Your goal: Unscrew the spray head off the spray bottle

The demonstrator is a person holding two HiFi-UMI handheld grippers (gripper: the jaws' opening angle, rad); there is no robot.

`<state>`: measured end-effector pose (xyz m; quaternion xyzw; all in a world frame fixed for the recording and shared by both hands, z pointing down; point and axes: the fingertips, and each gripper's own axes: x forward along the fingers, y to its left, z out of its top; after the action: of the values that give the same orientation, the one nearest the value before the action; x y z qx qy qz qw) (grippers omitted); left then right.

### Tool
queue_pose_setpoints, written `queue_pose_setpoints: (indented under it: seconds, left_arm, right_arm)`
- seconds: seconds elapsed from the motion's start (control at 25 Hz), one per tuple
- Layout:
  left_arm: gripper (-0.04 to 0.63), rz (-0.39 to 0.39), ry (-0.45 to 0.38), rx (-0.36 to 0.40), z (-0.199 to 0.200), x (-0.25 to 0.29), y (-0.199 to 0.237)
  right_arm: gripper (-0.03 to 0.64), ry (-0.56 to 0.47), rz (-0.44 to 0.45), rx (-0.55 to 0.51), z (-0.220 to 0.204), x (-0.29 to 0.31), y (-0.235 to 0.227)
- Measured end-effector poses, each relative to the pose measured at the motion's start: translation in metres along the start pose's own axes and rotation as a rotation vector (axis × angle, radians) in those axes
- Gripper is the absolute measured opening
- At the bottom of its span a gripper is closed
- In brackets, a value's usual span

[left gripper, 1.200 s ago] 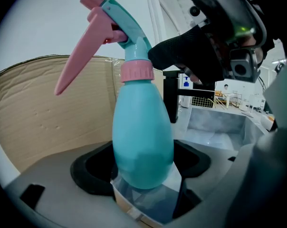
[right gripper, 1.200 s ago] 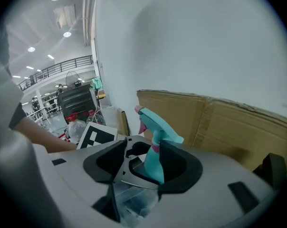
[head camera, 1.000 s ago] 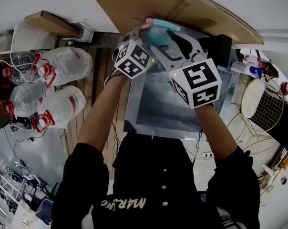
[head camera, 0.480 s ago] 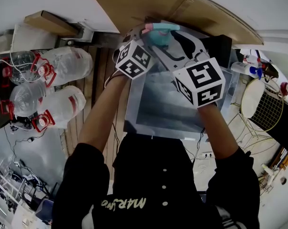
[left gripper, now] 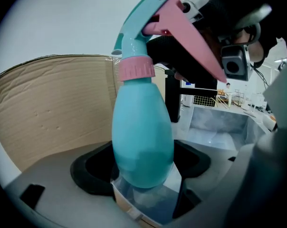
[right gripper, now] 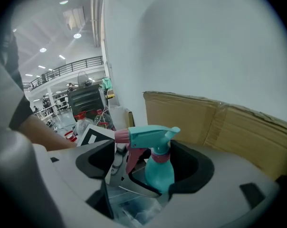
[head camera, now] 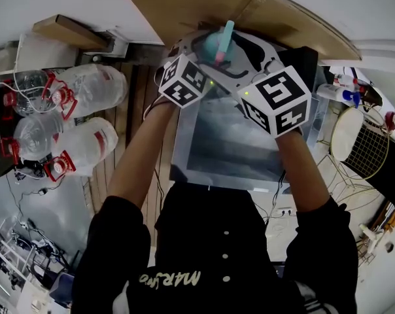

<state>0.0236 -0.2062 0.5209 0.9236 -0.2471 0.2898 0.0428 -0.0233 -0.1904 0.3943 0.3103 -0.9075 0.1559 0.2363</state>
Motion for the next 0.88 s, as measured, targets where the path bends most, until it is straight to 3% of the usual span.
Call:
queue_pose_setpoints:
  seconds: [0.36, 0.6, 0.88]
  left_arm:
    - [0.396, -0.001, -0.006, 0.001, 0.005, -0.001, 0.002]
    - [0.397, -0.014, -0.014, 0.005, 0.004, -0.002, 0.001]
    - [0.397, -0.035, -0.016, 0.005, 0.003, -0.003, 0.003]
  right_arm:
    - [0.354, -0.013, -0.041, -0.109, 0.007, 0.014, -0.006]
    - [0.209, 0.025, -0.084, -0.192, 0.004, 0.016, -0.023]
    - [0.209, 0.03, -0.044, -0.225, 0.002, 0.018, -0.032]
